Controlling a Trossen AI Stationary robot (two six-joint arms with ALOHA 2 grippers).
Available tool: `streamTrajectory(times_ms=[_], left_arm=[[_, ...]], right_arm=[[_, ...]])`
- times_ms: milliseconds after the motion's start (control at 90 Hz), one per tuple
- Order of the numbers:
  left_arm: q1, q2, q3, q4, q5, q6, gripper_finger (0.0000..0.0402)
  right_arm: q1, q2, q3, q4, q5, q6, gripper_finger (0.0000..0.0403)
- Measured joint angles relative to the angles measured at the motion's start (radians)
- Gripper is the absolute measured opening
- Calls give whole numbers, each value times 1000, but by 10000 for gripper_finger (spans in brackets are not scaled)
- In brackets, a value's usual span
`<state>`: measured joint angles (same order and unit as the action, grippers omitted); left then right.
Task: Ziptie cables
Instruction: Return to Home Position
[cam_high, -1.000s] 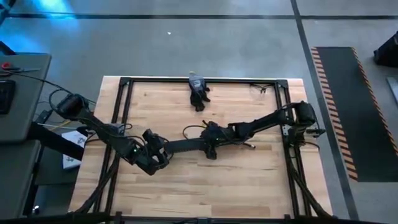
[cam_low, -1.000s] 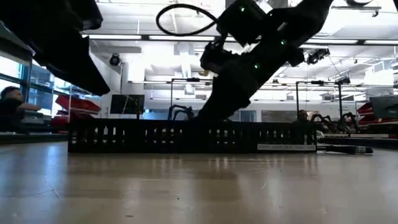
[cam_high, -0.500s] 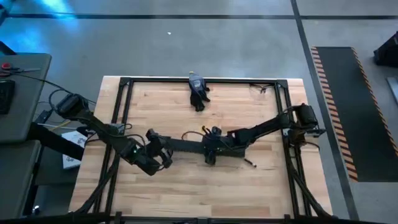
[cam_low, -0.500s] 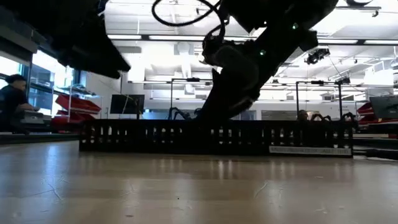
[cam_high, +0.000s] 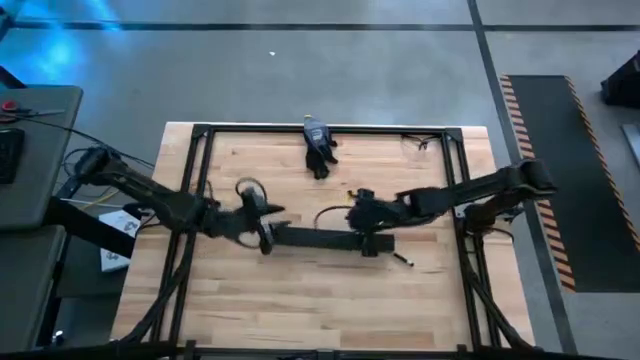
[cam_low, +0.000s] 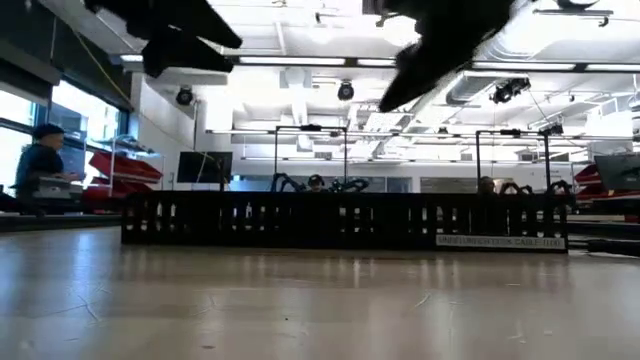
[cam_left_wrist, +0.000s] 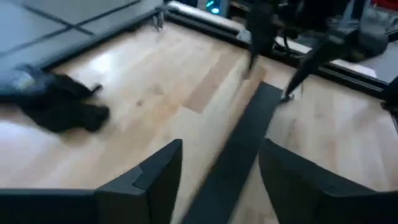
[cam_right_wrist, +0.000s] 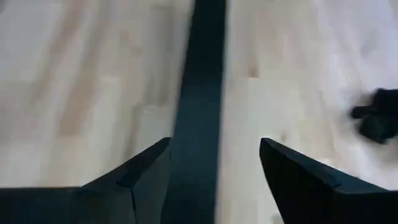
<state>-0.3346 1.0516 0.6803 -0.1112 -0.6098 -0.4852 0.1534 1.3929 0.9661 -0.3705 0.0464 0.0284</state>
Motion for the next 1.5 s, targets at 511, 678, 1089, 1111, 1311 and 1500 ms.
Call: streamTrajectory(times_ms=[511, 678, 1089, 1111, 1311, 1500], left_arm=[[271, -652, -233, -156, 142, 68, 5], [306, -797, -289, -210, 183, 77, 1], [328, -1027, -411, -180, 246, 170, 0], [328, -1031, -426, -159, 263, 176, 0], [328, -1048, -554, 38, 354, 200, 0], [328, -1048, -669, 216, 366, 208, 0]], right_arm=[[-245, -888, -516, 24, -200, 120, 67], [-314, -1084, -604, 45, -261, 153, 34], [-344, -1295, -760, 229, -286, 229, 0], [-344, -1300, -777, 243, -287, 236, 0], [-344, -1334, -913, 431, -317, 286, 0], [-345, -1351, -957, 511, -308, 270, 0]])
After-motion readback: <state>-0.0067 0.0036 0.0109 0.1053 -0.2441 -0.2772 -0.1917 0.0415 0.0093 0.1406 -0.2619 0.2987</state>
